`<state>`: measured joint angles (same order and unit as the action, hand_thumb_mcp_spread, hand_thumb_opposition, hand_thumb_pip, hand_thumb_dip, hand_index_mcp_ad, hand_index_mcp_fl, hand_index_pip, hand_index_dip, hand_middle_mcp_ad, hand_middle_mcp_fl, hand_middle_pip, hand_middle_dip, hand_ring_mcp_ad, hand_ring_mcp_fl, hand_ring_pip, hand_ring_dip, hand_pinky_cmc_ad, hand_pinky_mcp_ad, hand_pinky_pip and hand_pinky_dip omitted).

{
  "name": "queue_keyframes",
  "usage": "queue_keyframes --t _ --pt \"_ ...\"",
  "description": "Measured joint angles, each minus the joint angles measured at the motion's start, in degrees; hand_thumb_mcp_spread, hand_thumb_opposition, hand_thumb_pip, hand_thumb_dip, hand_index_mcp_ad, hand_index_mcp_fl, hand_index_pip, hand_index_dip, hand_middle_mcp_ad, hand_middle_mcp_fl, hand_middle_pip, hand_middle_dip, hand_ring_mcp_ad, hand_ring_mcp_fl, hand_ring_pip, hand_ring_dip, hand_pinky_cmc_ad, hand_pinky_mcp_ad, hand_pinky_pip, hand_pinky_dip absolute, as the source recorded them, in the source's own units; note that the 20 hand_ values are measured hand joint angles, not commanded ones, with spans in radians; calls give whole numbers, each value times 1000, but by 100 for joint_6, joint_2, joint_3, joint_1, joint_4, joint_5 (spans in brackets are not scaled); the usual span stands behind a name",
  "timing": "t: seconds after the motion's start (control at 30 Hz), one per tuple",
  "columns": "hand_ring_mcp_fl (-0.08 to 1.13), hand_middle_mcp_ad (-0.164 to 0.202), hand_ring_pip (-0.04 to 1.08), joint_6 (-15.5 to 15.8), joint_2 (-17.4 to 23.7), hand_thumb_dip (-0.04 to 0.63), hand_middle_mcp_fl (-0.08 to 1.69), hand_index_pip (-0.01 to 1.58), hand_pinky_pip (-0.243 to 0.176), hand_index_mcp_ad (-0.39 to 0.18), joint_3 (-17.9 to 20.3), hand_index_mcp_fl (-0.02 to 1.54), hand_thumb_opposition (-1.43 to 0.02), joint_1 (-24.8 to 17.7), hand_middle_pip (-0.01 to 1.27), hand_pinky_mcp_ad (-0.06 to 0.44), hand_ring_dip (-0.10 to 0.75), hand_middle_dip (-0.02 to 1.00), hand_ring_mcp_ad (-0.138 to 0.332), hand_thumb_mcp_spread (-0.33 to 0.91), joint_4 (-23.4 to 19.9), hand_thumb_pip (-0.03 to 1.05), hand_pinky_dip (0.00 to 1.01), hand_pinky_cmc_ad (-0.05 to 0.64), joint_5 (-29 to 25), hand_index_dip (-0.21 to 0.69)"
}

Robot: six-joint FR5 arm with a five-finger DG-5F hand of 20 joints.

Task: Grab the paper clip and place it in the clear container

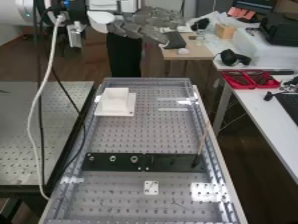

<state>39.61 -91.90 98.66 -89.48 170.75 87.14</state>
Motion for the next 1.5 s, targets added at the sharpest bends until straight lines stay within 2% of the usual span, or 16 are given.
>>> queue_keyframes --t 0.2,0.37,0.43,0.53,0.7,0.93,1.03,1.17,1.23,1.43,1.5 --pt "-2 101 134 -60 -145 49 117 86 -63 28 611 143 -698 100 154 309 28 101 127 375 -901 239 206 365 -36 150" --pt "-2 101 134 -109 -403 112 155 89 -59 30 823 199 -712 224 155 309 42 140 129 415 -1066 314 208 365 -13 138" --pt "-2 105 134 -134 -537 124 204 87 -61 26 868 199 -726 291 155 305 49 159 129 429 -1078 319 202 365 10 133" --pt "-2 105 126 -169 -725 152 206 87 -28 19 923 199 -742 406 152 305 51 176 127 431 -1098 332 204 365 54 126" --pt "0 101 126 -123 -1031 190 267 87 -26 9 1022 202 -775 667 152 305 51 220 124 445 -1228 333 194 363 145 108" --pt "30 98 133 -22 -1307 211 344 89 -2 0 1072 202 -791 952 150 302 77 288 115 478 -1444 380 192 367 274 89" --pt "51 99 131 35 -1403 220 346 101 3 -23 1069 202 -791 1057 145 300 86 319 115 476 -1469 387 195 367 318 75" --pt "51 99 127 134 -1541 225 344 115 2 -23 1038 290 -791 1230 138 293 86 323 115 480 -1602 400 190 360 357 75" --pt "51 96 127 178 -1593 236 349 138 19 -23 999 304 -791 1291 138 297 84 325 115 476 -1668 400 195 346 394 79" --pt "45 96 133 357 -1859 236 295 281 17 -51 640 386 -789 1564 129 295 87 323 115 494 -1613 400 195 351 759 110" --pt "45 99 129 445 -1968 236 279 328 21 -54 480 401 -789 1653 129 291 84 323 112 494 -1555 400 195 328 968 110"
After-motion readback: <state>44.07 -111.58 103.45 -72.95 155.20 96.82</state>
